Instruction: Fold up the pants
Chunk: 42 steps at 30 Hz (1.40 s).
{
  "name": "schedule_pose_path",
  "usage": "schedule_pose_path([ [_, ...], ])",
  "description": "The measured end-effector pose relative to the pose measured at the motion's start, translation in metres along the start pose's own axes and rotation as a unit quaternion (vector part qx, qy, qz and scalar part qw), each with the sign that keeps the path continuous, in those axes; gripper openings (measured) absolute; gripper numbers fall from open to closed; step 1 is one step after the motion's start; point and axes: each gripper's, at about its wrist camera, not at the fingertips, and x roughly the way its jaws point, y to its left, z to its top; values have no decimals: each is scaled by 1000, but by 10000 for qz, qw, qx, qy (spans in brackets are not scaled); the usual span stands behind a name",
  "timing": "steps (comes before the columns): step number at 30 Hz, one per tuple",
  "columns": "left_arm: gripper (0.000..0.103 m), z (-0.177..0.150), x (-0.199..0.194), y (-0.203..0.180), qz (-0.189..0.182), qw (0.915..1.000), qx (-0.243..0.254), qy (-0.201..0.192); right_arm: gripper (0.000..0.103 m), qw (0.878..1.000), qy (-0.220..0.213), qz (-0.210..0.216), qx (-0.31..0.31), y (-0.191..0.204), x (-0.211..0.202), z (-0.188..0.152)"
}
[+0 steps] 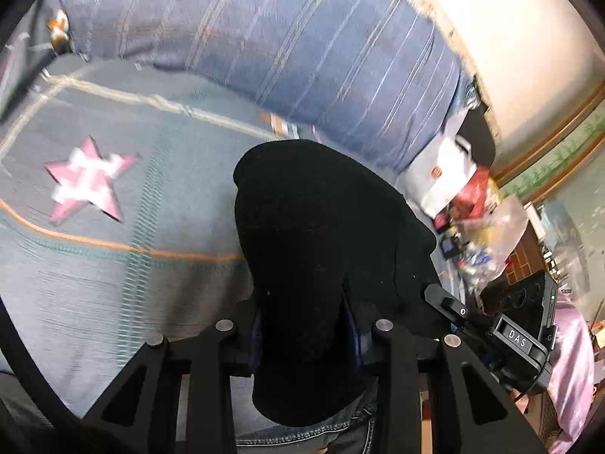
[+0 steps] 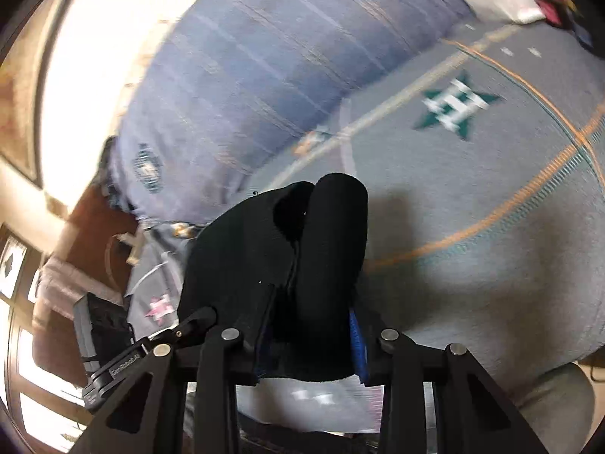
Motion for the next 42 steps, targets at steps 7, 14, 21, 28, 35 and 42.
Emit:
schedule_pose_path([
  [7,45,4,-14,40,400,9986,-206,-265,36,9986,218,411,-251,25,32,-9],
  [14,69,-26,6,69,1111,9925,-376,-345,63,9969,484,393,478,-24,73,-49],
  [21,73,-43,5,67,1012,9939,-305,-322,74,9984,14,561,-34,3,21,-47],
  [28,73,-44,12,77,1031,9935,-452,-158,54,9971,722,48,-252,25,69,-30],
  [35,73,-48,13,80,1054,9932,-482,-71,21,9924,814,-608,-700,41,74,-59],
  [42,76,-51,19,72,1209,9923,-253,-53,25,9906,881,-867,-590,27,91,-55],
])
